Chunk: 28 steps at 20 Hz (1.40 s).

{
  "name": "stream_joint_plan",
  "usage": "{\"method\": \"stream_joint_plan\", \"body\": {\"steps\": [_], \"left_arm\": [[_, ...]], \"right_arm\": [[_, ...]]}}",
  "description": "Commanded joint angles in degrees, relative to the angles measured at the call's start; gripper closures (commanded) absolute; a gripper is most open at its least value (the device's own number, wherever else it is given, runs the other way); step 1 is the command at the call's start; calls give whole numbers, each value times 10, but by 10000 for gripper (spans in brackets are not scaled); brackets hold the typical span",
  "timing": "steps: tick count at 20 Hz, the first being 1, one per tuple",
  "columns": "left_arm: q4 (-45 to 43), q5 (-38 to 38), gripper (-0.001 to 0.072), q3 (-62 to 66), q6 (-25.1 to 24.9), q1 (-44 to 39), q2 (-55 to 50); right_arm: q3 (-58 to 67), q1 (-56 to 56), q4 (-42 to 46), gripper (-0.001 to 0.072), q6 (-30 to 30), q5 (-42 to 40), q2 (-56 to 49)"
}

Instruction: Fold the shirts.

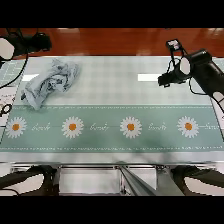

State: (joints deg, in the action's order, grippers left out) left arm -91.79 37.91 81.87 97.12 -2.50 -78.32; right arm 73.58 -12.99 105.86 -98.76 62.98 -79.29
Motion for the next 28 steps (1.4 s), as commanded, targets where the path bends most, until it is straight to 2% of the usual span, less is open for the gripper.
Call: {"method": "stream_joint_plan", "body": {"steps": [1, 3, 6, 10, 14, 15, 16, 17, 20, 24, 28], "left_arm": [[3, 111, 202, 43, -8, 43, -91], [3, 195, 202, 82, -44, 61, -160], [8, 257, 202, 144, -45, 77, -240], [48, 277, 202, 174, -55, 71, -303], [48, 299, 203, 174, -65, 52, -329], [48, 306, 256, 174, -64, 50, -330], [48, 321, 585, 178, -65, 49, -329], [48, 337, 690, 188, -64, 49, -326], [49, 374, 690, 258, -64, 50, -304], [87, 336, 691, 361, -57, 43, -218], [148, 310, 691, 372, -49, 41, -107]], "right_arm": [[-78, 0, 9, 291, -29, -8, 38], [-112, 0, 6, 291, -45, -8, 52], [-126, 0, -11, 292, -45, -6, 57], [-126, 0, -35, 293, -50, -21, 57], [-126, 0, -35, 300, -56, -21, 57], [-126, 0, -35, 300, -56, -19, 57], [-126, 0, -37, 299, -56, -16, 57], [-126, 0, -38, 300, -56, -14, 59], [-126, 0, -38, 300, -58, -14, 87], [-126, 0, -38, 300, -65, -7, 168], [-126, 0, -80, 300, -69, -3, 258]]}}
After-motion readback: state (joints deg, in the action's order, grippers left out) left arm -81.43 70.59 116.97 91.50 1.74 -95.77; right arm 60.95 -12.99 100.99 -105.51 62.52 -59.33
